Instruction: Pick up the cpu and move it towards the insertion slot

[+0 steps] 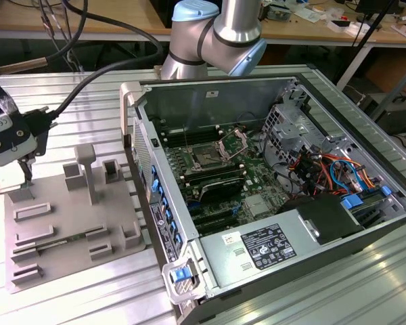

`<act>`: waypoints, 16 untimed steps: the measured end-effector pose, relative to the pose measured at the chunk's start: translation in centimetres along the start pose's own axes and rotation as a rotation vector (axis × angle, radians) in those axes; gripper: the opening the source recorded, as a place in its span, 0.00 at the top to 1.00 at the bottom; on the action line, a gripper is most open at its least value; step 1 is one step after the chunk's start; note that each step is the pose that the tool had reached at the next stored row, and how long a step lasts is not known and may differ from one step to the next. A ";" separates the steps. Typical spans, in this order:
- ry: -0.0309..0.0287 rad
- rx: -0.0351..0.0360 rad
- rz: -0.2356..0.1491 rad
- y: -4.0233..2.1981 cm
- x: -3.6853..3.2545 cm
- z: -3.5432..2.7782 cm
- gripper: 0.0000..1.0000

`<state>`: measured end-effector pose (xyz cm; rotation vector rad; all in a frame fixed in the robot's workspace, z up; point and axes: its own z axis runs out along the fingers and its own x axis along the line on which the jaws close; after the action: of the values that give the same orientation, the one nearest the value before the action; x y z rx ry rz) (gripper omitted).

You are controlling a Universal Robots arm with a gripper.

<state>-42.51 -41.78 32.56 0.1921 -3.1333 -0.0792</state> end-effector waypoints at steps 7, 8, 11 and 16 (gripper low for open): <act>0.0001 0.0001 0.000 0.02 0.00 -0.36 0.45; 0.0001 0.0000 0.000 0.02 0.00 -0.39 0.45; 0.0000 0.0000 0.000 0.03 0.00 -0.53 0.45; 0.0000 0.0000 0.000 0.04 0.00 -0.78 0.45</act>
<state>-42.51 -41.78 33.34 0.1922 -3.1333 -0.0791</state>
